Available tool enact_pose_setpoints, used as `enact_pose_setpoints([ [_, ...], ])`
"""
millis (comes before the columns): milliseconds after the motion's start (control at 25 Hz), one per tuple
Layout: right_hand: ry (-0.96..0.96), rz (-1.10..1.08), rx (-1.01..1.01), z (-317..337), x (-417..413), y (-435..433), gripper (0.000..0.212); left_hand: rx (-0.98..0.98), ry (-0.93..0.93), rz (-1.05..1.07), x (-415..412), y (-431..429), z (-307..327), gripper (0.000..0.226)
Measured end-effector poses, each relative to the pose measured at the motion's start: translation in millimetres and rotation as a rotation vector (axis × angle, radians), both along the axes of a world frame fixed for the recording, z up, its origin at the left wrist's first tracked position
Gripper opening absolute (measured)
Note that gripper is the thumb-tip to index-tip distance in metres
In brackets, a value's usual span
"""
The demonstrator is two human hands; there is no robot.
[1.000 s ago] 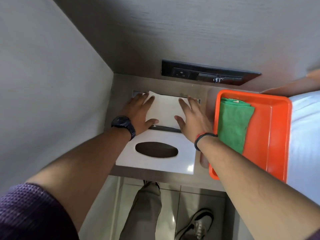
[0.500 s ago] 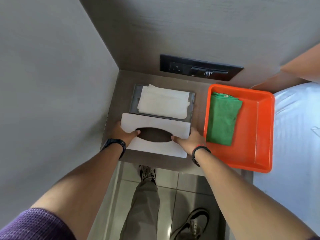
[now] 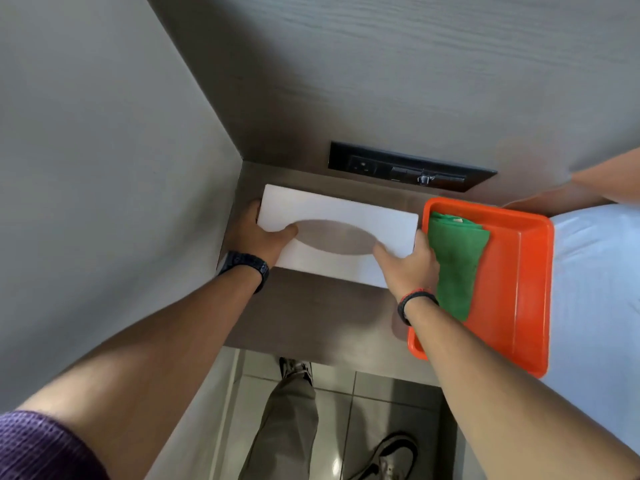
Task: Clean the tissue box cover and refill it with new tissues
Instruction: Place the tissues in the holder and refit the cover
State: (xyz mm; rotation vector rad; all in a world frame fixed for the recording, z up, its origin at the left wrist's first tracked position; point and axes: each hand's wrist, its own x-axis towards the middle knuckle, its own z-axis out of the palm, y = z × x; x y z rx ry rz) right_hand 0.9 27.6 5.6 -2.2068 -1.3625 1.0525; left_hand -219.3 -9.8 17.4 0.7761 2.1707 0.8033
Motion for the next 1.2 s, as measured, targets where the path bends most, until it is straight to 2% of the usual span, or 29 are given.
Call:
enact_pose_setpoints([
  [200,0.004,-0.006,-0.026,-22,-8,36,0.047,-0.056,0.03,0.014,-6,31,-25,0.055],
  [600,-0.029,-0.041,-0.069,-39,-14,36,0.062,-0.095,0.033,-0.066,-17,42,-49,0.057],
  [840,-0.013,-0.017,-0.021,-41,-9,33,0.05,-0.106,-0.079,-0.016,-22,39,-53,0.064],
  [1200,-0.003,0.027,-0.034,-42,-5,34,0.049,-0.119,-0.127,0.016,-22,36,-57,0.063],
])
